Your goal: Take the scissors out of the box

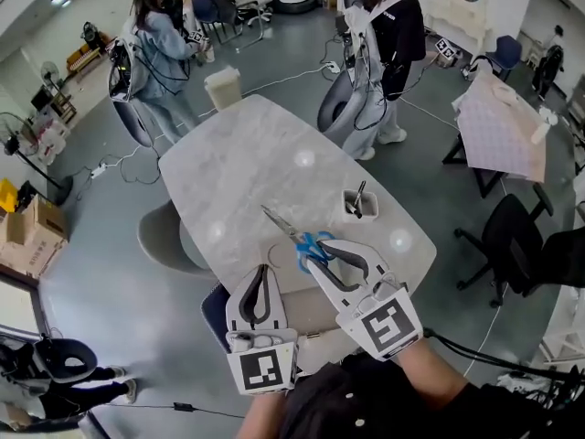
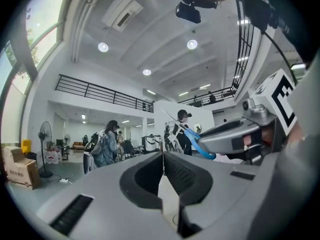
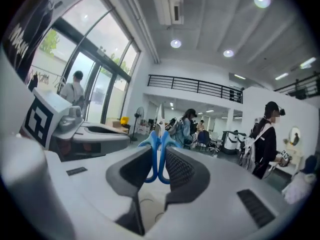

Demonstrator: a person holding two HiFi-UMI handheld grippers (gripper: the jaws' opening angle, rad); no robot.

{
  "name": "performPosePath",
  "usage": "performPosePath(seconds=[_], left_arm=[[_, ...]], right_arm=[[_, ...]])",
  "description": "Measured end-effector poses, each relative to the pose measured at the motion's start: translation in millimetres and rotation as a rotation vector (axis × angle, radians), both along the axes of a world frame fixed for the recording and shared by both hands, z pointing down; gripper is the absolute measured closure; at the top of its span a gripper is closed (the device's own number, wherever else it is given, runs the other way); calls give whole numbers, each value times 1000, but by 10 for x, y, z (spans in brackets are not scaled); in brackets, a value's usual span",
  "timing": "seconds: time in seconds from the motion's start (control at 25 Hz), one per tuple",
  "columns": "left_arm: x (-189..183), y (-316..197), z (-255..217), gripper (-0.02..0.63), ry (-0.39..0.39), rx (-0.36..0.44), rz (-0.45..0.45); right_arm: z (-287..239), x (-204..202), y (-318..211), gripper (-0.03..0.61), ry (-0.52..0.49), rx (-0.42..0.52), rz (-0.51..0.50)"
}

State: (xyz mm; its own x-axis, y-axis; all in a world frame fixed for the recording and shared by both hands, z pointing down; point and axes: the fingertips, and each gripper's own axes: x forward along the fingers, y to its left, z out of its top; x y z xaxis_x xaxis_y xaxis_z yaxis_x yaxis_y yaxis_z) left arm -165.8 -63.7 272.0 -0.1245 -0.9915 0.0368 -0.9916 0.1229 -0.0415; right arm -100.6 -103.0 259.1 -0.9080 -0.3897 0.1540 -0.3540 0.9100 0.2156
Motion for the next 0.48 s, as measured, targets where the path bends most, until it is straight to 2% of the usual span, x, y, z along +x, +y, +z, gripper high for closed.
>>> performPosePath(seconds=[0.12, 0.28, 0.48], left_arm=[[0, 68, -216, 597, -7, 30, -15], [-73, 163, -443, 597, -33, 75, -49], [-78, 248, -615, 597, -67, 115, -79]], right_arm=[[-177, 47, 22, 497, -115, -50, 21], [-380, 21, 37, 497, -221, -30, 31], [-525, 12, 81, 497, -292, -21, 36]])
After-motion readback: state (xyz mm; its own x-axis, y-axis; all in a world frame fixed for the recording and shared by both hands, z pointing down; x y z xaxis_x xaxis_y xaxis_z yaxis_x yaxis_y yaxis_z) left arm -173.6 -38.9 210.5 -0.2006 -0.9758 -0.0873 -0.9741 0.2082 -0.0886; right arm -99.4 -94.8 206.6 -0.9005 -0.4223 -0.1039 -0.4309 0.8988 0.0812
